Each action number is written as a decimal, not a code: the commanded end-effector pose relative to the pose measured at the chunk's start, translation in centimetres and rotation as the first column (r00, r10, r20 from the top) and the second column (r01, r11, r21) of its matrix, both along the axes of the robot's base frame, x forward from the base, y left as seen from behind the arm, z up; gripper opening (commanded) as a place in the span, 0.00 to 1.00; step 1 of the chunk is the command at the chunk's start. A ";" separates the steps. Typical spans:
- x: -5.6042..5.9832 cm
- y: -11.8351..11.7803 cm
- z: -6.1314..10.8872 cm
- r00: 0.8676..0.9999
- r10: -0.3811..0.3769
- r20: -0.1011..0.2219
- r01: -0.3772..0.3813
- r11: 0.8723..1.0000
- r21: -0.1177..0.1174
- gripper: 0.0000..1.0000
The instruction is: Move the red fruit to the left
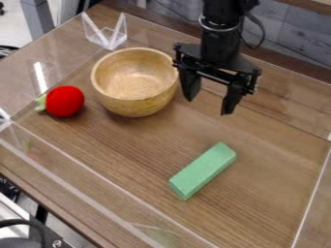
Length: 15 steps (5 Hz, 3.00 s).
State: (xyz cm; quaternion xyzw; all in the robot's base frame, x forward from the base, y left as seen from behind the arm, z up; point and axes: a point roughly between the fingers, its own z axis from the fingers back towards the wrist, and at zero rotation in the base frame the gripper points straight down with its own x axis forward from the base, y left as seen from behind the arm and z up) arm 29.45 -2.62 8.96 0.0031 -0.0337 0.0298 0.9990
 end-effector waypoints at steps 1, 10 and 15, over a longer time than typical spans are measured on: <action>1.0 0.3 1.4 0.999 0.007 0.049 -0.007 1.000 0.000 1.00; 0.3 0.1 1.3 1.000 0.020 -0.001 -0.020 1.000 -0.010 1.00; -4.3 11.6 1.0 0.995 -0.094 0.014 0.094 0.996 0.010 1.00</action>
